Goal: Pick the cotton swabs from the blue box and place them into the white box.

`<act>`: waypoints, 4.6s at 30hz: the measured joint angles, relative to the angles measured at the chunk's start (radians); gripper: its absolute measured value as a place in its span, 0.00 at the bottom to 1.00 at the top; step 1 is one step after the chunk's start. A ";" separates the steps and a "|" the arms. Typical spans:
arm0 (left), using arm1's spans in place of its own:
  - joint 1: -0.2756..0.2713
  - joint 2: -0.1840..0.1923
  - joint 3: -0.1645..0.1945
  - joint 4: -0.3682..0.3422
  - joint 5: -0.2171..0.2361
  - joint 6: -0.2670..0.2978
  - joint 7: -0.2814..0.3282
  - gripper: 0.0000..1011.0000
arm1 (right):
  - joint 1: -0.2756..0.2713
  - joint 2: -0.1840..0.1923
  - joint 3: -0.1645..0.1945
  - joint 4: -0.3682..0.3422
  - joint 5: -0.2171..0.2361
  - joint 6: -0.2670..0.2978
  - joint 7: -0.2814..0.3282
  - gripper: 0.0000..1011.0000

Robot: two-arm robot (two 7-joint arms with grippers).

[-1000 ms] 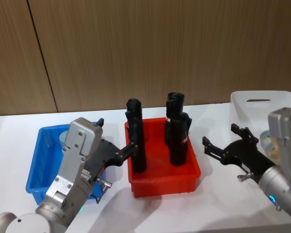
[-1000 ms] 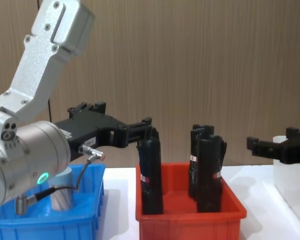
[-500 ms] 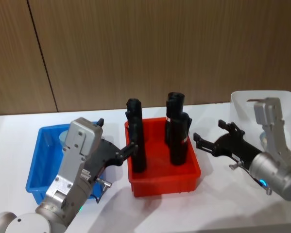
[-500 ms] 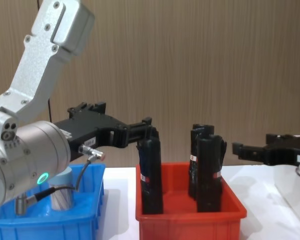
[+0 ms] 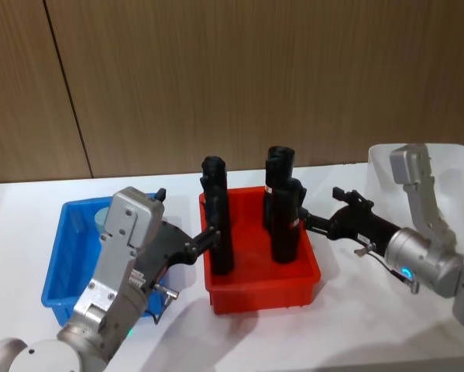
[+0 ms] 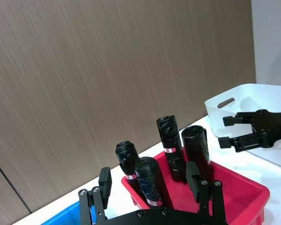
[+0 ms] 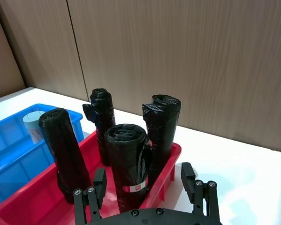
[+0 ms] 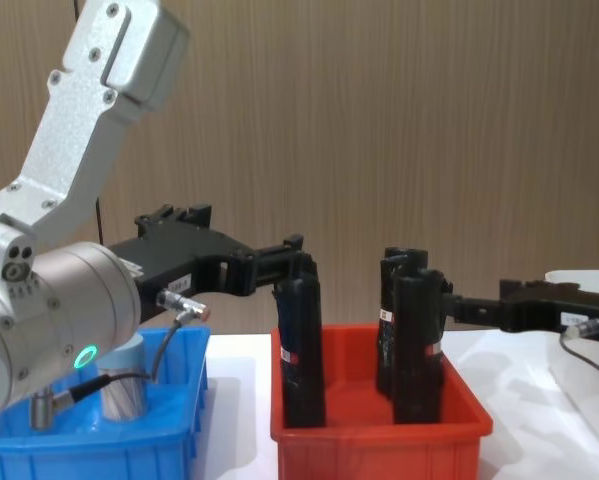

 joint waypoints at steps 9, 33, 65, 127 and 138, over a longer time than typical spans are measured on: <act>0.000 0.000 0.000 0.000 0.000 0.000 0.000 0.99 | 0.087 -0.025 -0.005 0.148 0.006 -0.038 0.044 0.99; 0.000 0.000 0.000 0.000 0.000 0.000 0.000 0.99 | 0.268 -0.078 -0.019 0.459 0.024 -0.140 0.138 0.99; 0.000 0.000 0.000 0.000 0.000 0.000 0.000 0.99 | 0.381 -0.116 -0.054 0.659 0.028 -0.220 0.316 0.78; 0.000 0.000 0.000 0.000 0.000 0.000 0.000 0.99 | 0.103 0.047 0.070 -0.163 -0.041 0.027 -0.074 0.35; 0.000 0.000 0.000 0.000 0.000 0.000 0.000 0.99 | 0.056 0.093 0.120 -0.247 -0.060 0.089 -0.188 0.35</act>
